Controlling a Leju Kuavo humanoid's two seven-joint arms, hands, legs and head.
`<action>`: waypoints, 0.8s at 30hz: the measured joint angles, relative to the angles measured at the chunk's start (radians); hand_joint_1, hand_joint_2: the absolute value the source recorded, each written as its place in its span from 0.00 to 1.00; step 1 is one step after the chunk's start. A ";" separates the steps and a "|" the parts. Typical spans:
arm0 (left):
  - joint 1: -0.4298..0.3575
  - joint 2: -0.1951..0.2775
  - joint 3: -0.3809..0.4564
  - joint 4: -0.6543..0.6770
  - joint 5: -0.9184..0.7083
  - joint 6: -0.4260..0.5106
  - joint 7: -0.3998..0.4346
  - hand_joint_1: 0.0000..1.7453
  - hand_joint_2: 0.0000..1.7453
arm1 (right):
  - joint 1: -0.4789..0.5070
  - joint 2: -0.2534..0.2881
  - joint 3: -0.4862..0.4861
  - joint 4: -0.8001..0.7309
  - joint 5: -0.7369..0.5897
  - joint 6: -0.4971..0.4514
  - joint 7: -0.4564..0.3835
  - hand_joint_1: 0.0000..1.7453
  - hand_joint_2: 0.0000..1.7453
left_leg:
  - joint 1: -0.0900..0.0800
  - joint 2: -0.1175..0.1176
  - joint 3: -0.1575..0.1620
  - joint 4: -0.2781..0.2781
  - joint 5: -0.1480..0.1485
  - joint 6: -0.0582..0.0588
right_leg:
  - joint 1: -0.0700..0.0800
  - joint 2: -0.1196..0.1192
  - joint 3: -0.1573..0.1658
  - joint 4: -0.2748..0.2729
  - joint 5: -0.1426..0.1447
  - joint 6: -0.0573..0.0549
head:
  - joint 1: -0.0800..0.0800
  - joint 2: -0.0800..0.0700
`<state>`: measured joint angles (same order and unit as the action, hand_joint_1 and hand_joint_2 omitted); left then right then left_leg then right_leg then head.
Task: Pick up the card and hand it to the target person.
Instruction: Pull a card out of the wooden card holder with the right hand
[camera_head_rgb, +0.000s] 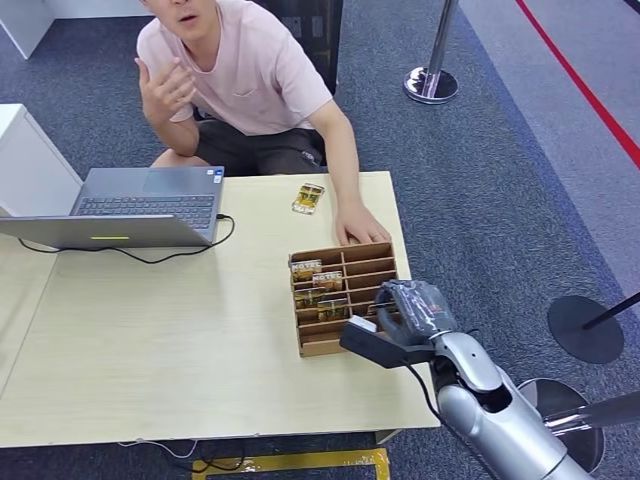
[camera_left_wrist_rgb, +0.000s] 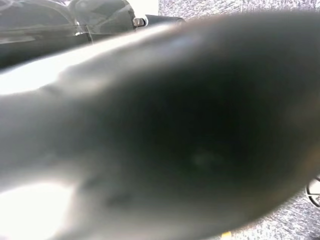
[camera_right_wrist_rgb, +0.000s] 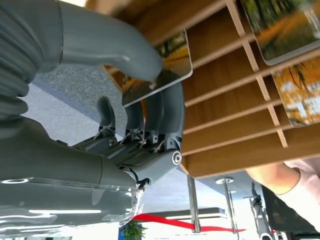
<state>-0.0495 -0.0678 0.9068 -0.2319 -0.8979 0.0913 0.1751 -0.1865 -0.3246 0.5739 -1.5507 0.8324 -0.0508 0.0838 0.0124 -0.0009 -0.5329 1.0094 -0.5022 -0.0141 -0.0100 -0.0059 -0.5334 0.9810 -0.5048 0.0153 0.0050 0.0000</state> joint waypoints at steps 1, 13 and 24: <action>0.000 0.000 0.000 0.000 0.000 0.000 0.000 0.00 0.00 | 0.008 -0.001 0.000 -0.006 0.004 -0.001 0.001 0.53 1.00 | 0.000 0.000 0.000 0.000 0.000 0.000 | 0.000 0.000 0.000 0.000 0.000 0.000 | 0.000 0.000; 0.000 0.000 0.000 0.000 -0.013 -0.003 -0.007 0.00 0.00 | 0.059 -0.008 -0.009 -0.043 0.030 0.003 0.002 0.53 1.00 | 0.000 0.000 0.000 0.000 0.000 0.000 | 0.000 0.000 0.000 0.000 0.000 0.000 | 0.000 0.000; 0.000 0.000 0.002 0.000 -0.012 -0.010 -0.029 0.00 0.00 | 0.047 -0.010 -0.010 -0.044 0.030 0.023 -0.010 0.68 1.00 | 0.000 0.000 0.000 0.000 0.000 0.000 | 0.000 0.000 0.000 0.000 0.000 0.000 | 0.000 0.000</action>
<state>-0.0496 -0.0679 0.9086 -0.2319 -0.9096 0.0817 0.1465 -0.1398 -0.3342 0.5634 -1.5946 0.8624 -0.0274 0.0733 0.0125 -0.0007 -0.5330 1.0093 -0.5023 -0.0141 -0.0100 -0.0055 -0.5334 0.9811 -0.5049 0.0153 0.0050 0.0000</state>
